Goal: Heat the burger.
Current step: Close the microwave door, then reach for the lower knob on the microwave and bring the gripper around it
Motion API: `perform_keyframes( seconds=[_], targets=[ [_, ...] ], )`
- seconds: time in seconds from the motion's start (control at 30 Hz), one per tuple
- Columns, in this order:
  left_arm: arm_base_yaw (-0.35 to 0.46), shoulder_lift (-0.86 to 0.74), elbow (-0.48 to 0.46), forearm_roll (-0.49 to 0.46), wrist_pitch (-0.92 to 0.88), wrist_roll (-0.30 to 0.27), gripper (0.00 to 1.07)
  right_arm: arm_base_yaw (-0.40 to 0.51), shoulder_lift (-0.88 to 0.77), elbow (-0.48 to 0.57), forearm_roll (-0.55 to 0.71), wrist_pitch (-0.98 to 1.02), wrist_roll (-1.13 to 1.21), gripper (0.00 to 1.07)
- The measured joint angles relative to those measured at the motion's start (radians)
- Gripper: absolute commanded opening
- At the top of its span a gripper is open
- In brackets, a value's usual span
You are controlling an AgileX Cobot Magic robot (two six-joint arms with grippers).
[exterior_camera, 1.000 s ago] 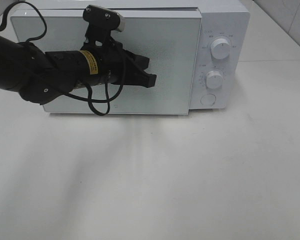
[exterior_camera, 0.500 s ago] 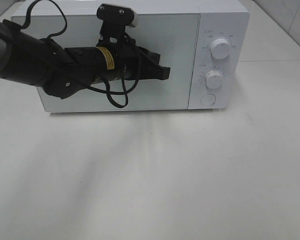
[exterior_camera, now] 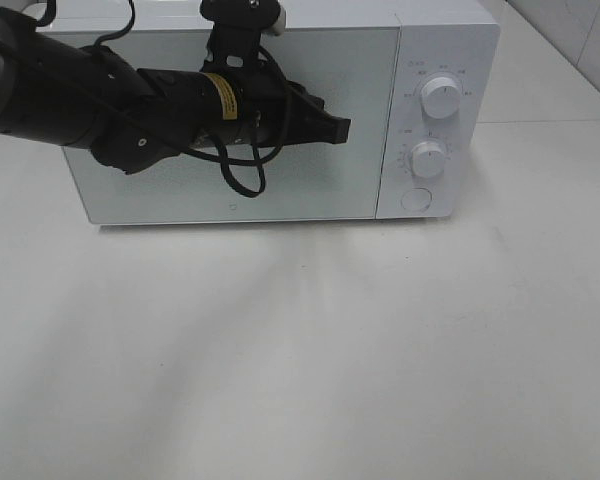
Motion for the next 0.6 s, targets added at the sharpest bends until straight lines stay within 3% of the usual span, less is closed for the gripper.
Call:
perform_keyframes(
  seconds=[0.17,0.2,0.23,0.3,0.33,0.37,0.4,0.43,0.47,0.5,0.6],
  targets=[
    [-0.037,-0.041,0.018,-0.008,0.045,-0.003,0.0,0.0,0.0,0.0,0.0,0.0,0.0,0.76],
    [-0.062,-0.061,0.034,-0.008,0.074,-0.003,0.09,0.0,0.0,0.0,0.0,0.0,0.0,0.76],
    [-0.062,-0.061,0.034,-0.008,0.074,-0.003,0.09,0.0,0.0,0.0,0.0,0.0,0.0,0.76],
    [-0.1,-0.084,0.044,-0.008,0.141,-0.003,0.33,0.0,0.0,0.0,0.0,0.0,0.0,0.76],
    [-0.1,-0.084,0.044,-0.008,0.141,-0.003,0.33,0.0,0.0,0.0,0.0,0.0,0.0,0.76],
    [-0.124,-0.1,0.046,-0.008,0.194,-0.003,0.57,0.0,0.0,0.0,0.0,0.0,0.0,0.76],
    [-0.133,-0.109,0.047,-0.008,0.23,-0.003,0.7,0.0,0.0,0.0,0.0,0.0,0.0,0.76],
    [-0.133,-0.109,0.047,-0.008,0.23,-0.003,0.7,0.0,0.0,0.0,0.0,0.0,0.0,0.76],
    [-0.151,-0.127,0.048,-0.008,0.293,-0.003,0.91,0.0,0.0,0.0,0.0,0.0,0.0,0.76],
    [-0.167,-0.144,0.048,-0.008,0.351,-0.003,0.97,0.0,0.0,0.0,0.0,0.0,0.0,0.76],
    [-0.175,-0.153,0.048,-0.008,0.386,-0.003,1.02,0.0,0.0,0.0,0.0,0.0,0.0,0.76]
  ],
)
